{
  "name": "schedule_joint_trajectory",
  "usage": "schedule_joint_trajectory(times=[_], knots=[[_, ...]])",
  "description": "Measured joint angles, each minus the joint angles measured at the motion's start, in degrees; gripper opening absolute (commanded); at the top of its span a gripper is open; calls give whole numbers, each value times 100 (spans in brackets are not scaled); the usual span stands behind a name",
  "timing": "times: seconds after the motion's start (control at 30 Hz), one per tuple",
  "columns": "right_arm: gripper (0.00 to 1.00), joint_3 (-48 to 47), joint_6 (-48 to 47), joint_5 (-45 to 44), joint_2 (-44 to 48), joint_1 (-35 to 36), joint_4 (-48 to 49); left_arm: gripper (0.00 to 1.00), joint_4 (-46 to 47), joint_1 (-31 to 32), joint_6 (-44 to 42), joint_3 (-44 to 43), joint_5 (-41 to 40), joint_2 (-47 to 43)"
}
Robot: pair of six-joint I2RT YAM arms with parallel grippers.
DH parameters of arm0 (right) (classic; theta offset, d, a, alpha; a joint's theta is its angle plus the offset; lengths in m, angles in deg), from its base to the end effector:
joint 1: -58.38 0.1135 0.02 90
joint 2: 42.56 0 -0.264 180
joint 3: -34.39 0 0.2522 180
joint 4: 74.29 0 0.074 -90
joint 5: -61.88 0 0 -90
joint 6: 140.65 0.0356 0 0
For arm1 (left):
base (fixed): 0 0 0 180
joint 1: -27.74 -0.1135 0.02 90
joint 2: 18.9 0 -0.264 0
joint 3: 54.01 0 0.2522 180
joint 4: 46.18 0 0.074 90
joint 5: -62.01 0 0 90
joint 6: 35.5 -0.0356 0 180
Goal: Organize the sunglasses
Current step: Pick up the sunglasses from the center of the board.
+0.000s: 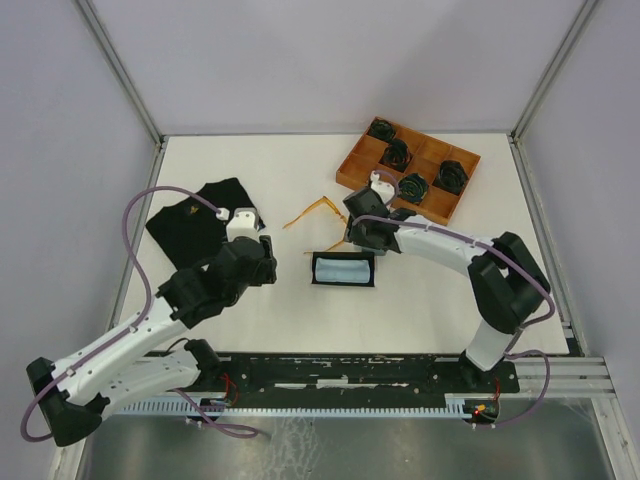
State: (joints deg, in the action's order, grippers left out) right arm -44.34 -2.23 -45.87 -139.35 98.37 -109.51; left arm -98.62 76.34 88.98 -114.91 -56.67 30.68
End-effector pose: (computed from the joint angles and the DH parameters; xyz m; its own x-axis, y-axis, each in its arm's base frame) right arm 0.2793 0.2202 0.2110 -0.7609 0.2916 -0.5796 0.1459 0.9473 0.2851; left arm 0.1288 -0.1203 0.2948 -0.5957 -0.0753 -0.7997 0.0992 0.9811 -0.1663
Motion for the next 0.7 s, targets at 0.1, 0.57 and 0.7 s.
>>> schedule_joint_trajectory(times=[0.1,0.57,0.7], knots=[[57,-323,428,-243,-369,109,-35,59,-199,-4,-2,-11,-162,-245],[56,-979,2037,-1099,-1268,278,-474,59,-323,-4,-2,-9,-299,-321],[55,-1075,2271,-1126,-1480,278,-579,59,-323,-4,-4,-9,-299,-321]])
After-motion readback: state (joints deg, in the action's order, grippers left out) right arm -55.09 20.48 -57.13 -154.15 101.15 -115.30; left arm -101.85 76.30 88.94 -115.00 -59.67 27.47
